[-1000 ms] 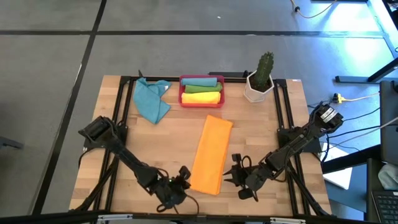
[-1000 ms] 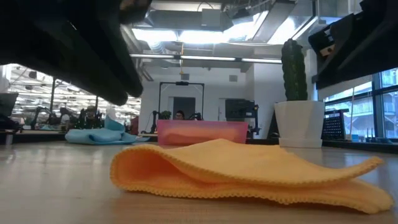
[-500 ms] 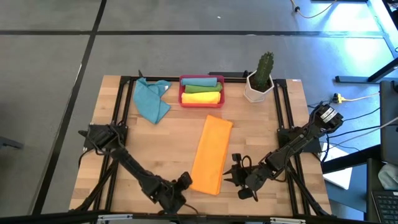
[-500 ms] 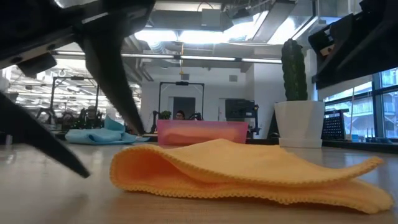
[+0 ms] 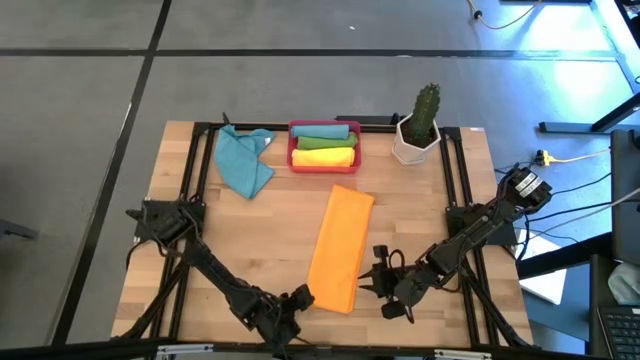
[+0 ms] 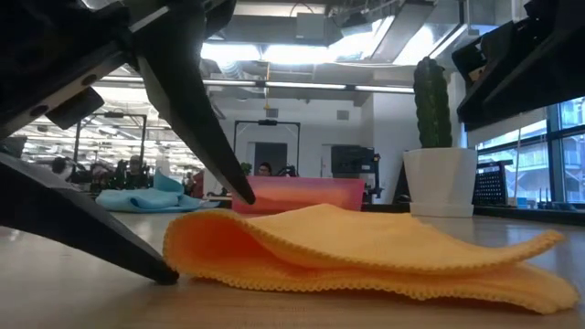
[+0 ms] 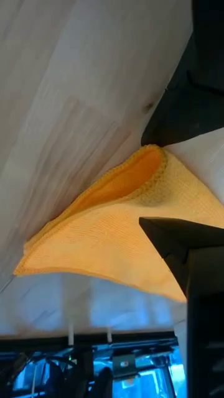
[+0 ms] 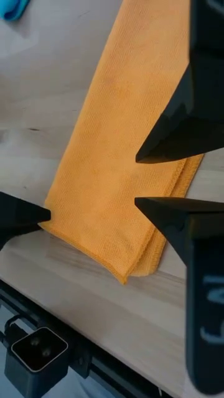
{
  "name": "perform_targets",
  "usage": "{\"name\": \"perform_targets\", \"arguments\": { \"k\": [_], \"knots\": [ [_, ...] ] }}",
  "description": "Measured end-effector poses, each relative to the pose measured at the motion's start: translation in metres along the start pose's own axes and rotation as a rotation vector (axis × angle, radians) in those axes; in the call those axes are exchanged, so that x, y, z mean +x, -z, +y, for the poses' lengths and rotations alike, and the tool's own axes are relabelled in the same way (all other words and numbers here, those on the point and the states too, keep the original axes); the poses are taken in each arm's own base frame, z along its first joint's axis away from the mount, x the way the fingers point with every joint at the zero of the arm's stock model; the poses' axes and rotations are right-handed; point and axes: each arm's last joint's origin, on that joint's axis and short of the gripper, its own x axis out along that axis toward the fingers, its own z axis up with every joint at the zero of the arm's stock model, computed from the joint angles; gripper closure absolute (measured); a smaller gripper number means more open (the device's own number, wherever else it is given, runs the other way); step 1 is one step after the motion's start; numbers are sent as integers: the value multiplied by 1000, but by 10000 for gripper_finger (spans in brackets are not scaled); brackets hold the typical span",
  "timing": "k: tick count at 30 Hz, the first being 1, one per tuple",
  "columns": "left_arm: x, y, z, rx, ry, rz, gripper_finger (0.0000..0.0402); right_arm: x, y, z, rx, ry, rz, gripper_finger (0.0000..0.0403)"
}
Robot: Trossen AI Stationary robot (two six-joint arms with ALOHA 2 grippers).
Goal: Roll microfiber towels into tight, uniform cylinder then place into a basket
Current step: Roll the orange towel
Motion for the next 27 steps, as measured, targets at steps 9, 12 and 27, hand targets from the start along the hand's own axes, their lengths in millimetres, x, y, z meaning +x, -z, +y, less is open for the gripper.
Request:
{"name": "perform_targets", "arguments": {
  "k": [9,12,27],
  "knots": [
    [0,-1,-2,1,-17,7,226,0,0,0,-1,0,0,303],
    [0,-1,-2,0,-14,5,243,0,0,0,-3,0,0,303],
    [5,0,3,-56,-33,0,334,0,0,0,-81,37,-10,303]
  ]
}}
